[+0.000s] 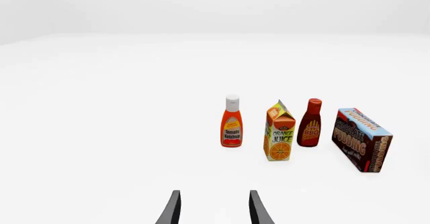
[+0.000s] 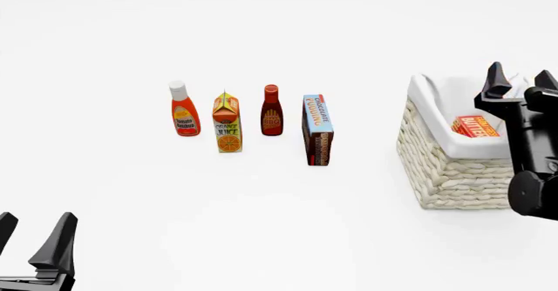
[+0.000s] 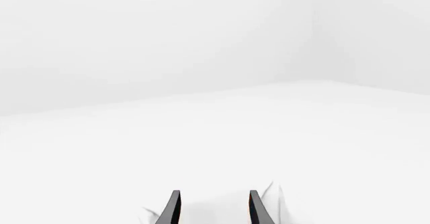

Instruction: Pick the butter and place it in the basket.

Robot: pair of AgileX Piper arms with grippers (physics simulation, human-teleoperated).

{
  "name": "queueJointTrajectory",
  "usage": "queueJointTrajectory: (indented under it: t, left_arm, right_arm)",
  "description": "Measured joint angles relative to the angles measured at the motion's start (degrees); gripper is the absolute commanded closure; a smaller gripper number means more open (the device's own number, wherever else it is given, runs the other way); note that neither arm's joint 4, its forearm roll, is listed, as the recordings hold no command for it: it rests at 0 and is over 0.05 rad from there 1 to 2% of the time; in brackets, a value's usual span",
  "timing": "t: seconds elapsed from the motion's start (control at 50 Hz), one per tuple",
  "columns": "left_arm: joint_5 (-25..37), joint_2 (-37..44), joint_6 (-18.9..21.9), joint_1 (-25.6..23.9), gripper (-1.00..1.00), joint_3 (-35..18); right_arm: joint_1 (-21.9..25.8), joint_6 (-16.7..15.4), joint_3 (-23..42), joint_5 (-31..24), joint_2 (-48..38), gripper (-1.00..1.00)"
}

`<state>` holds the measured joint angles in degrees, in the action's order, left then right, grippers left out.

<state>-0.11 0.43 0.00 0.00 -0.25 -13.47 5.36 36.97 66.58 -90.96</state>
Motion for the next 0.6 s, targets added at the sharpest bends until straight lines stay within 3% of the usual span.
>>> queueJointTrajectory:
  t: [0.6]
  left_arm:
    - [0.00,0.00,0.00,0.00,-1.00,0.00]
  right_arm:
    - [0.31,-0.18,-1.07,-0.75,2.36,-1.00]
